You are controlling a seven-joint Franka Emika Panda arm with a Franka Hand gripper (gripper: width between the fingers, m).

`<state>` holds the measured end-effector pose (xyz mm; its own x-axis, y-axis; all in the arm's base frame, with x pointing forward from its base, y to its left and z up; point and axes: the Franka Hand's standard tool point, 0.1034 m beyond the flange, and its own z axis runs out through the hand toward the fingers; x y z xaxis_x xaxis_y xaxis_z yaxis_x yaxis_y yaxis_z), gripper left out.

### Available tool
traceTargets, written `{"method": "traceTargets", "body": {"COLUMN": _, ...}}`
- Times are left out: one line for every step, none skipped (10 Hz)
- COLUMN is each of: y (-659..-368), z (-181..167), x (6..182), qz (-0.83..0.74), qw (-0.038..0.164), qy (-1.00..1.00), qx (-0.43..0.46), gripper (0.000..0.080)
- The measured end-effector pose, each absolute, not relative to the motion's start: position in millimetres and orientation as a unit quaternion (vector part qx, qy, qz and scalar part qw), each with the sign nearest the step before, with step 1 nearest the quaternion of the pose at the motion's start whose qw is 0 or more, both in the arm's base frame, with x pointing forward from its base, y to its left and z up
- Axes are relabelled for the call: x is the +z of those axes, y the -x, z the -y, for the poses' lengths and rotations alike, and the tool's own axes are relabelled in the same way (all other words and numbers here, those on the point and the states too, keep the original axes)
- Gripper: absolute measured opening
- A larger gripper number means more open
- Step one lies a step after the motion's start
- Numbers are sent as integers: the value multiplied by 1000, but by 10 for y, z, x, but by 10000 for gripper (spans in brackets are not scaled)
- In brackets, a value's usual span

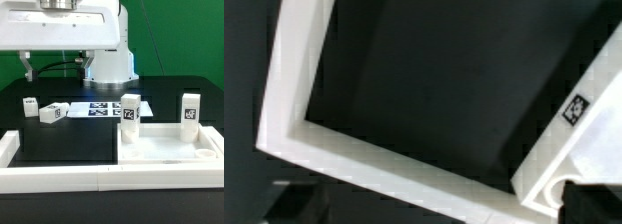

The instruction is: Assemble square table

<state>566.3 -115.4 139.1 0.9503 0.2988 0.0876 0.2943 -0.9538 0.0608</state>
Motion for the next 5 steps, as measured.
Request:
{"method": "traceTargets", "body": {"y": -5663, "z": 1150, "x": 1390, "qz": -132, "qw": 22, "qy": -990, "qx": 48, "gripper": 649}}
{"method": "traceTargets", "body": {"y": -5646, "z": 1157, "x": 1359, "qz": -85, "qw": 18, "qy": -995, "qx": 48, "gripper": 649}}
{"method": "traceTargets", "body": {"y": -5516, "z": 1195, "x": 1226, "qz": -38, "qw": 9, "qy": -998, "qx": 40, "gripper": 649}}
{"method": "traceTargets", "body": {"y": -5334, "z": 1245, "x": 1127, "qz": -8, "qw": 4, "qy": -1000, "qx": 26, "gripper": 649}}
{"method": "traceTargets", "body": {"y": -5164, "z": 1304, "x": 1052, "qz": 43, "qw": -5, "qy": -999, "qx": 17, "gripper": 649}}
